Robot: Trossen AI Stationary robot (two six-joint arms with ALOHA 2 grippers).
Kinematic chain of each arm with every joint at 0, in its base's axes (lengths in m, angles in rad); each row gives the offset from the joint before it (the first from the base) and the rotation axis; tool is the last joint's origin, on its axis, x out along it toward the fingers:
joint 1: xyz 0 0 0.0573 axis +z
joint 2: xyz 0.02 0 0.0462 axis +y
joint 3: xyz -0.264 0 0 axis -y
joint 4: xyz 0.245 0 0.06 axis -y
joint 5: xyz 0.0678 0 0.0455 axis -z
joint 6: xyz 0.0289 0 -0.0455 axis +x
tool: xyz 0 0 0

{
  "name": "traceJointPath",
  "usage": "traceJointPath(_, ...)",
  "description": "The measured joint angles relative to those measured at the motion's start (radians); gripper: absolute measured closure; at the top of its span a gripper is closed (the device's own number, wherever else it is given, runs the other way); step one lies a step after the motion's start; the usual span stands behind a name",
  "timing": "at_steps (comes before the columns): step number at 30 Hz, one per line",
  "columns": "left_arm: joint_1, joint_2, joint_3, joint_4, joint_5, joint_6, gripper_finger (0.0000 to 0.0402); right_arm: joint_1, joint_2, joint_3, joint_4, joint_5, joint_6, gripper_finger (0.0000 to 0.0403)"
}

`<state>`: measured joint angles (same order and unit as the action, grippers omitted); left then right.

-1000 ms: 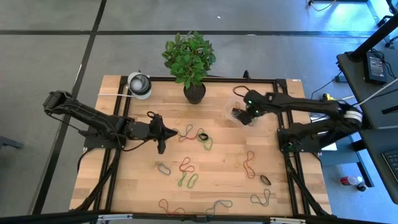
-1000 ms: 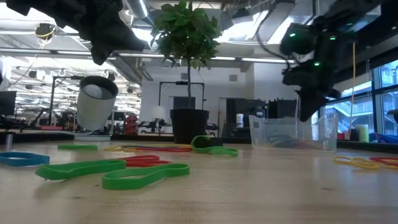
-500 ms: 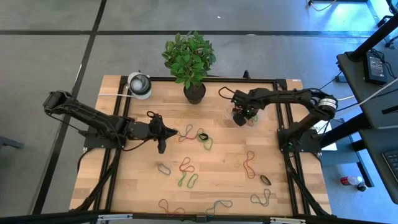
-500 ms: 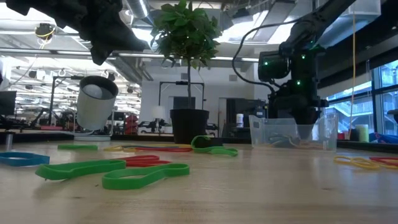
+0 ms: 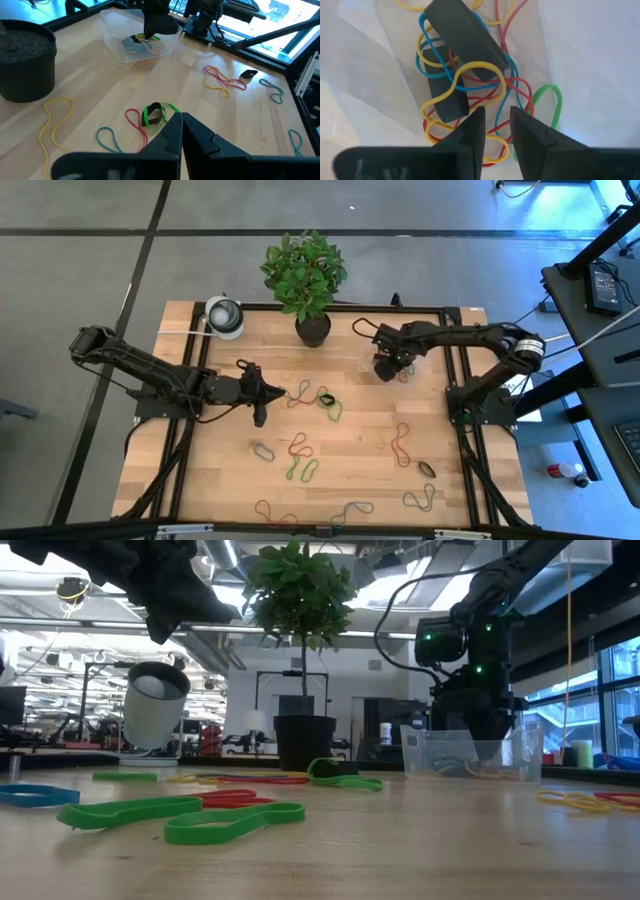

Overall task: Pick and place rubber bands into bin
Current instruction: Put the green rubber band into the bin

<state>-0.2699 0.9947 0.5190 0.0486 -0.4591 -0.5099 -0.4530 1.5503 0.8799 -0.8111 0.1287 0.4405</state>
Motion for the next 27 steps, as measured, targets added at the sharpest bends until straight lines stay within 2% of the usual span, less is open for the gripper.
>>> traceJointPath(9,0.001,0.000,0.000,0.000,-0.003,0.000,0.0400,0.000,-0.107,0.000,-0.054,0.000,0.051,0.0263)
traceJointPath(14,0.043,0.000,0.000,0.000,-0.007,0.024,0.0400,0.044,-0.234,0.000,-0.073,-0.006,0.033,0.0259)
traceJointPath(16,0.076,0.000,0.000,0.000,0.025,0.060,0.0400,0.069,-0.299,0.000,-0.072,-0.011,0.053,0.0261)
traceJointPath(22,0.205,0.000,0.000,-0.021,0.223,0.093,0.0400,0.171,-0.505,0.000,-0.042,0.052,0.219,0.0302)
traceJointPath(27,0.288,0.000,0.000,-0.101,0.359,0.179,0.0400,0.294,-0.600,0.000,0.041,0.156,0.300,0.0379)
